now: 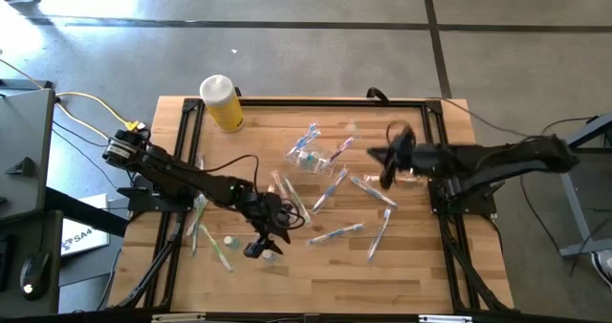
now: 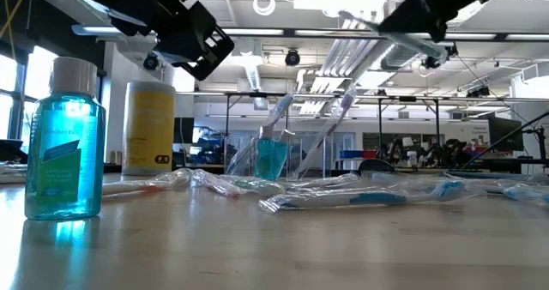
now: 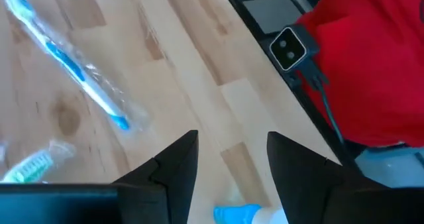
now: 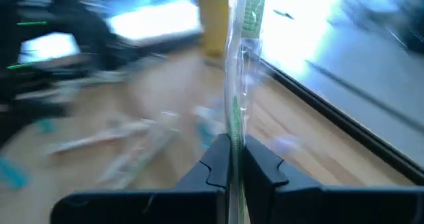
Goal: Pick & Place toothbrushing station
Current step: Put the green toothbrush into the transparent organizer
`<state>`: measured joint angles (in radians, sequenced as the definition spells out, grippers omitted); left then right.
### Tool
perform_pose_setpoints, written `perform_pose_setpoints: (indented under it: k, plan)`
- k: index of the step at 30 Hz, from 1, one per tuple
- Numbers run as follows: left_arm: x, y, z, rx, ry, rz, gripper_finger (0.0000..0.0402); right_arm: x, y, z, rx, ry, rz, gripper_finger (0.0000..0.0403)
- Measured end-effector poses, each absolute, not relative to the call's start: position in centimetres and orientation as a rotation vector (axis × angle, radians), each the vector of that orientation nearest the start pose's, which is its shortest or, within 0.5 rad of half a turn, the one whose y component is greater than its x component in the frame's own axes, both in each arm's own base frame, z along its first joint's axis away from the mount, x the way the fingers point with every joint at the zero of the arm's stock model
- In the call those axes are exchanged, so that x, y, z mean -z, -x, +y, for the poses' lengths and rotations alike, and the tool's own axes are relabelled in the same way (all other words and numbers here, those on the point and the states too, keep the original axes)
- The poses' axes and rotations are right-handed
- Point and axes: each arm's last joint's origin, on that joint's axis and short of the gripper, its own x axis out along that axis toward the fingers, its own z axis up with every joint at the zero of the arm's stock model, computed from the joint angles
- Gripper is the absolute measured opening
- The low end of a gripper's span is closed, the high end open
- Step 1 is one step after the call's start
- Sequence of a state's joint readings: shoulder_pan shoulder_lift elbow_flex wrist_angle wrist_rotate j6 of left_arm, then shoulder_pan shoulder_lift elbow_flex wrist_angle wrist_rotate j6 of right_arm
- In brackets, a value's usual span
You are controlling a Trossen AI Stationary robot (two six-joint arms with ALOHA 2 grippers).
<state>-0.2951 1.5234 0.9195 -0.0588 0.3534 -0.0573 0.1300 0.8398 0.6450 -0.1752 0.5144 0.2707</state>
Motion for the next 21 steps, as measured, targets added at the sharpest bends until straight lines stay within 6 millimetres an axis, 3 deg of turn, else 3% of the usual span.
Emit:
perform_pose_setpoints:
  k: [5, 8, 11, 15, 21]
  plan:
    - [-22.4, -30.5, -9.6, 0.457, -0.028, 0.623, 0.0175, -22.8, -18.9, 3.3, 0.157, 0.035, 0.056, 0.0013]
    - [-22.8, -31.1, -8.5, 0.334, -0.103, 0.562, 0.0175, -21.0, -18.1, 3.7, 0.049, 0.061, -0.143, 0.0013]
    - [-23.9, -31.8, -7.0, 0.202, -0.132, 0.461, 0.0175, -19.4, -17.4, 3.6, -0.003, 0.106, -0.21, 0.0012]
    - [-25.2, -32.7, -5.0, 0.098, -0.138, 0.313, 0.0175, -18.8, -17.9, 3.6, -0.061, 0.124, -0.236, 0.0012]
    - [-27.1, -33.8, -2.5, 0.117, -0.124, 0.06, 0.0175, -19.0, -19.0, 3.9, -0.108, 0.2, -0.242, 0.0012]
